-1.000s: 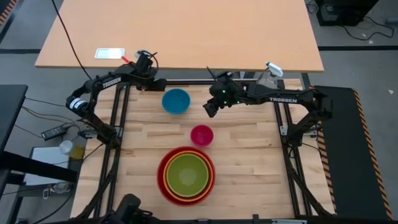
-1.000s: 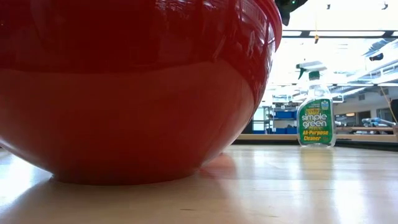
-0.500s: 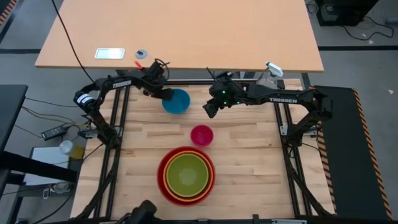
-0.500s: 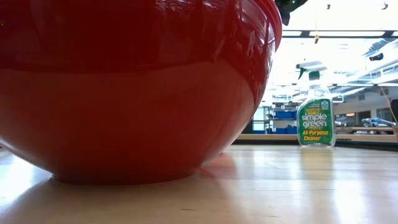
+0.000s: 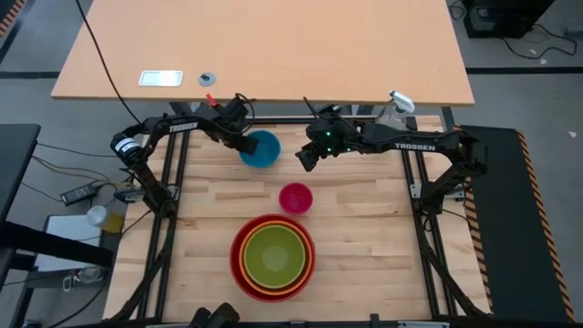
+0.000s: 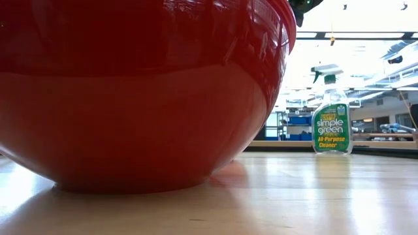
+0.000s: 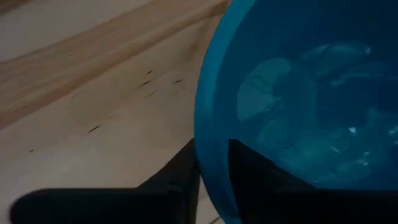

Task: Nest bowls inside each other
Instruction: Stack the blue bowl on the green bowl

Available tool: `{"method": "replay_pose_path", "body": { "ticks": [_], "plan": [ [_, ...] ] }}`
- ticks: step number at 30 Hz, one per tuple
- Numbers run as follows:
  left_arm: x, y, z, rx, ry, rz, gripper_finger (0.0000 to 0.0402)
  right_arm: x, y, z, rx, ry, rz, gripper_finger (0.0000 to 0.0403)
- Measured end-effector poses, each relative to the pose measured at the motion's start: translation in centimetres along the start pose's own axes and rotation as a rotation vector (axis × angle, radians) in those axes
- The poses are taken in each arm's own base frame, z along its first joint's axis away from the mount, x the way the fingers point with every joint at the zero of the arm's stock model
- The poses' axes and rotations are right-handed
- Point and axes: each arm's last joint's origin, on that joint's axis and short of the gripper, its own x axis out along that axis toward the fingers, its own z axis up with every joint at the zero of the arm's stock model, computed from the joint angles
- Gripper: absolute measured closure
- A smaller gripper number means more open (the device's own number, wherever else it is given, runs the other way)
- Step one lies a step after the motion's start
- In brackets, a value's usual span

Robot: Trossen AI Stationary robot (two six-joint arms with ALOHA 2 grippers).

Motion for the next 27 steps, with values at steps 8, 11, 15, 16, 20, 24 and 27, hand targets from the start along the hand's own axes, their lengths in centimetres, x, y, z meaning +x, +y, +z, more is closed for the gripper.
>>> {"method": "replay_pose_path", "body": {
  "ticks": [8, 11, 15, 16, 20, 24, 27],
  "plan": [
    [-0.2, -0.5, 0.0, 0.017, -0.015, 0.016, 0.0391, 0.0, 0.1, 0.1, 0.007, -0.007, 0.012, 0.0218],
    [-0.1, -0.5, -0.1, 0.013, -0.012, 0.018, 0.0388, 0.0, 0.3, 0.0, 0.004, -0.003, 0.019, 0.0218],
    [-0.1, -0.4, -0.1, 0.013, -0.012, 0.025, 0.0386, 0.0, 0.6, -0.2, -0.001, 0.001, 0.025, 0.0218],
    [-0.2, -0.5, -0.1, 0.013, -0.014, 0.023, 0.0386, 0.0, 0.6, -0.2, 0.002, 0.001, 0.026, 0.0218],
    [-1.5, -0.4, -0.2, 0.016, -0.044, 0.023, 0.0387, 0.0, 0.6, -0.2, 0.031, 0.011, 0.043, 0.0218],
    [-4.3, -0.5, -0.1, 0.026, -0.094, 0.014, 0.0387, -0.3, 0.4, 0.0, 0.063, 0.013, 0.055, 0.0218],
    [-6.5, -1.1, -0.8, 0.072, -0.102, -0.015, 0.0387, -1.1, 0.2, 0.2, 0.067, 0.012, 0.05, 0.0218]
  ]
}}
